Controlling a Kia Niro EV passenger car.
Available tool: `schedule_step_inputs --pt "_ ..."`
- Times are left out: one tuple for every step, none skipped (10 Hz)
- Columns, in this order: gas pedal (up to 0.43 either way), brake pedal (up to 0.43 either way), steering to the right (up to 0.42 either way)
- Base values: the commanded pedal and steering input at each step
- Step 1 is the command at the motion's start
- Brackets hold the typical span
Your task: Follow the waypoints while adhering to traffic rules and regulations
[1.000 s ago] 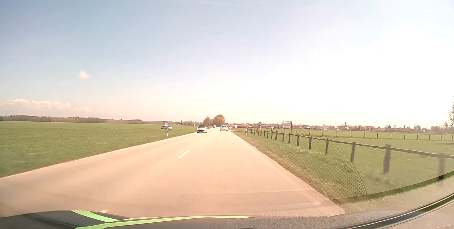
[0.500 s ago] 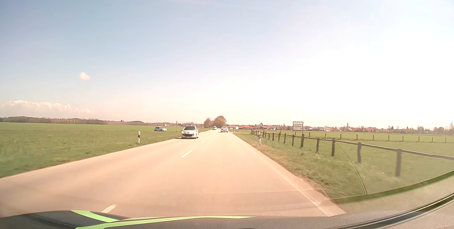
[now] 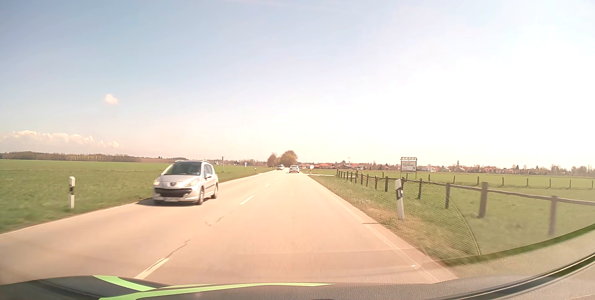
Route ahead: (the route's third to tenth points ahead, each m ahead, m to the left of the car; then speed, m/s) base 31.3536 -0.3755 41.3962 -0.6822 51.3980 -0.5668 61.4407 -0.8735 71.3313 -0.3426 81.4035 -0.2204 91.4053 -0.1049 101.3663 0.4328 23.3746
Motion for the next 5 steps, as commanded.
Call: schedule_step_inputs --pt "0.248 0.000 0.002" --pt "0.248 0.000 0.003" --pt "0.248 0.000 0.002" --pt "0.248 0.000 0.002" --pt "0.248 0.000 0.002"
